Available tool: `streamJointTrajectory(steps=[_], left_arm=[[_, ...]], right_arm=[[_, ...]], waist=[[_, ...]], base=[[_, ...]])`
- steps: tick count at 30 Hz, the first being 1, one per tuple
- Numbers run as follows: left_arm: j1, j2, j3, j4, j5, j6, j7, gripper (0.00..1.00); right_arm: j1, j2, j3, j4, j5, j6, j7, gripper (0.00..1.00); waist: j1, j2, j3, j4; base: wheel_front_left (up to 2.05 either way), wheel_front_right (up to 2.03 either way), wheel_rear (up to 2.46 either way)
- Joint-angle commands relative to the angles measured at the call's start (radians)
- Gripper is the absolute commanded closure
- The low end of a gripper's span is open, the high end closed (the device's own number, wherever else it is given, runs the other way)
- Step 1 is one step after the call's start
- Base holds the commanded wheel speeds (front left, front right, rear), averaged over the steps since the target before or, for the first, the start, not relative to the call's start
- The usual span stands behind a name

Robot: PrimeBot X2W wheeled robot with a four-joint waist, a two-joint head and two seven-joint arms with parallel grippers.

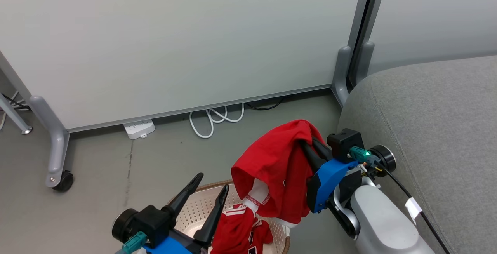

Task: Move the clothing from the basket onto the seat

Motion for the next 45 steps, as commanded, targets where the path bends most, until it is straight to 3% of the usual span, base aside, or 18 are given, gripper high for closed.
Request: streamJointTrajectory(steps=[1, 8, 13, 35, 45], left_arm=[[0.011, 0.001, 0.007, 0.002, 0.003, -0.003, -0.003, 0.0], [0.029, -0.018, 0.055, 0.02, 0.042, -0.027, -0.003, 0.0], [0.04, -0.028, 0.078, 0.022, 0.059, -0.037, -0.003, 0.0], [0.017, -0.064, 0.114, 0.011, 0.116, -0.061, -0.003, 0.0], [-0.031, -0.056, 0.063, 0.036, 0.103, -0.066, -0.003, 0.0]], right_arm=[[0.017, -0.002, 0.0, -0.005, -0.004, 0.0, -0.001, 1.0], [0.012, -0.002, 0.012, -0.008, 0.016, 0.0, -0.004, 1.0], [0.003, -0.002, 0.017, -0.01, 0.022, 0.0, -0.007, 1.0], [-0.012, -0.001, 0.0, 0.0, 0.018, 0.0, -0.02, 1.0], [0.017, -0.001, -0.053, -0.006, -0.001, 0.0, -0.036, 1.0]], waist=[[0.0, 0.0, 0.0, -0.001], [0.0, 0.0, 0.0, -0.023], [0.0, 0.0, 0.003, -0.075], [0.0, 0.0, 0.062, -0.473], [0.0, 0.0, 0.076, -0.494]], base=[[0.0, 0.0, 0.0], [0.0, 0.0, 0.0], [0.0, 0.0, 0.0], [0.0, 0.0, 0.0], [0.0, 0.0, 0.0]])
